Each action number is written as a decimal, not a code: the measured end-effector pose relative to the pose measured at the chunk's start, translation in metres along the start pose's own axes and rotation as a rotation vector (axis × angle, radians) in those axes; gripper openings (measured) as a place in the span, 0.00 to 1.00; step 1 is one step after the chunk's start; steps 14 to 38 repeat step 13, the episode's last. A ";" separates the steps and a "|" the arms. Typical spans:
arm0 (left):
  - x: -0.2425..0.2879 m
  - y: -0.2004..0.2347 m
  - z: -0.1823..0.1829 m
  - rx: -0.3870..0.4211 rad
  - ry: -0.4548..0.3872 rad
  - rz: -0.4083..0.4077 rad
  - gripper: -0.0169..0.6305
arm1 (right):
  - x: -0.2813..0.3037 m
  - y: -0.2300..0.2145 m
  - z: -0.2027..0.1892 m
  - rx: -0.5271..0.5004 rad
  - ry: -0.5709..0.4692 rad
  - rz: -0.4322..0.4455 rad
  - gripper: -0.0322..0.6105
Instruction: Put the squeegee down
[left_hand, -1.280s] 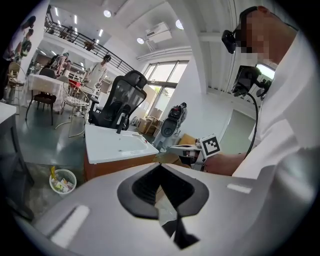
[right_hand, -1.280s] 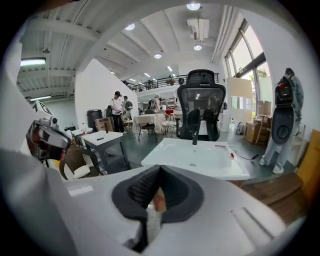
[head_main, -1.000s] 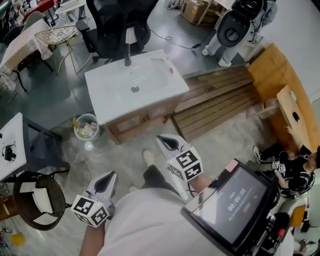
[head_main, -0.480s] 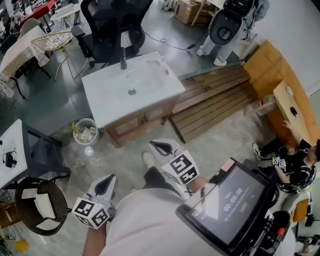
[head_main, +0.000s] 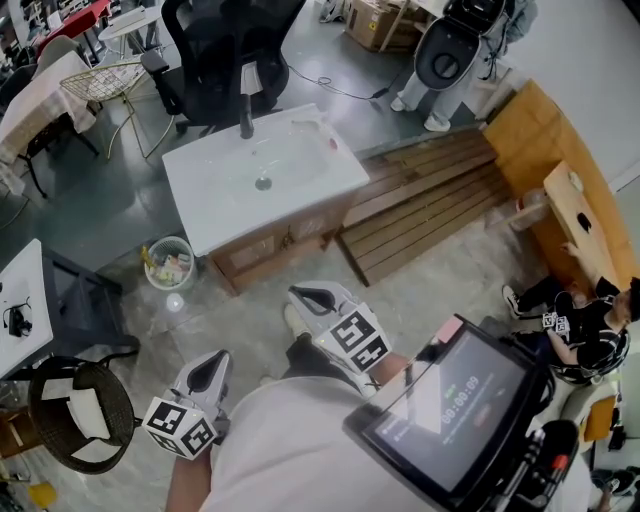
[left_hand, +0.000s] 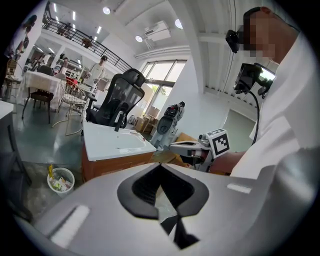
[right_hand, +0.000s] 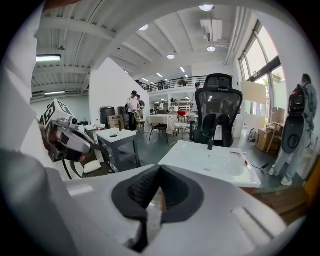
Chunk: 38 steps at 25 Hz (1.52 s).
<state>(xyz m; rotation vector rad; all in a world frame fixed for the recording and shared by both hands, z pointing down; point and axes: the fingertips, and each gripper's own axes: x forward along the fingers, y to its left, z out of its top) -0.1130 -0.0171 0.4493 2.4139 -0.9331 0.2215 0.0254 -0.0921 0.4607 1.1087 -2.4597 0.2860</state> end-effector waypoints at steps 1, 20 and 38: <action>0.000 0.002 -0.001 0.001 -0.001 -0.001 0.03 | 0.001 0.000 0.001 -0.002 0.000 0.002 0.05; 0.006 0.010 0.006 -0.002 0.001 -0.004 0.03 | 0.012 -0.004 0.007 -0.012 0.006 0.015 0.05; 0.006 0.010 0.006 -0.002 0.001 -0.004 0.03 | 0.012 -0.004 0.007 -0.012 0.006 0.015 0.05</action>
